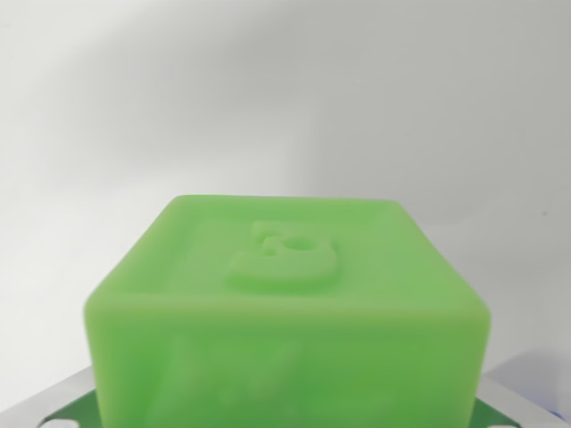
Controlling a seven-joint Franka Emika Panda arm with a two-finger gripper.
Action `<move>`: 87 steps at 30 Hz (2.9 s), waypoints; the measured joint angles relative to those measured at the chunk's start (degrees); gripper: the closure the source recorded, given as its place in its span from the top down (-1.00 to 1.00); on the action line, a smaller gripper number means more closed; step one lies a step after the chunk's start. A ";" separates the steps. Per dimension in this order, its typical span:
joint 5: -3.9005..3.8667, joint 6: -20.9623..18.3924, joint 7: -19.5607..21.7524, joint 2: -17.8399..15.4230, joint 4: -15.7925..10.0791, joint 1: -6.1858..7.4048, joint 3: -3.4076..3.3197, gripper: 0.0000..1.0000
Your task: Stack cube
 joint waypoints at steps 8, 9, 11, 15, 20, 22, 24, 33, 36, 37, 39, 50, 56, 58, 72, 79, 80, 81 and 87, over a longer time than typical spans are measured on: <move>-0.06 -1.98 0.02 -2.52 -0.46 0.18 -0.24 -1.00; -0.06 -2.13 0.03 -2.69 -0.48 0.19 -0.26 -1.00; -0.09 -2.67 0.04 -3.33 -0.54 0.24 -0.34 -1.00; -0.14 -3.87 0.07 -4.63 -0.62 0.33 -0.47 -1.00; -0.24 -5.35 0.13 -6.20 -0.65 0.42 -0.62 -1.00; -0.26 -5.76 0.20 -6.89 -0.79 0.47 -0.69 -1.00; -0.26 -5.77 0.27 -7.34 -1.27 0.48 -0.77 -1.00; -0.26 -4.59 0.77 -9.30 -5.07 0.48 -1.40 -1.00; -0.26 -4.15 0.98 -10.25 -6.41 0.48 -1.60 -1.00; -0.26 -3.99 1.05 -10.54 -6.86 0.48 -1.67 -1.00; -0.24 -3.66 1.19 -11.09 -7.72 0.46 -1.80 -1.00; -0.16 -1.90 1.86 -13.86 -12.29 0.26 -2.47 -1.00; -0.13 -1.04 2.27 -15.41 -14.78 0.17 -2.88 -1.00; -0.12 -0.81 2.36 -15.84 -15.41 0.14 -2.99 -1.00; -0.10 1.04 3.21 -19.19 -20.69 -0.25 -3.84 -1.00; -0.09 1.96 3.63 -20.92 -23.34 -0.32 -4.47 -1.00; -0.09 2.09 3.67 -21.14 -23.68 -0.33 -4.56 -1.00; -0.09 2.15 3.70 -21.26 -23.86 -0.34 -4.61 -1.00; -0.08 2.77 3.98 -22.57 -25.81 -0.42 -5.10 -1.00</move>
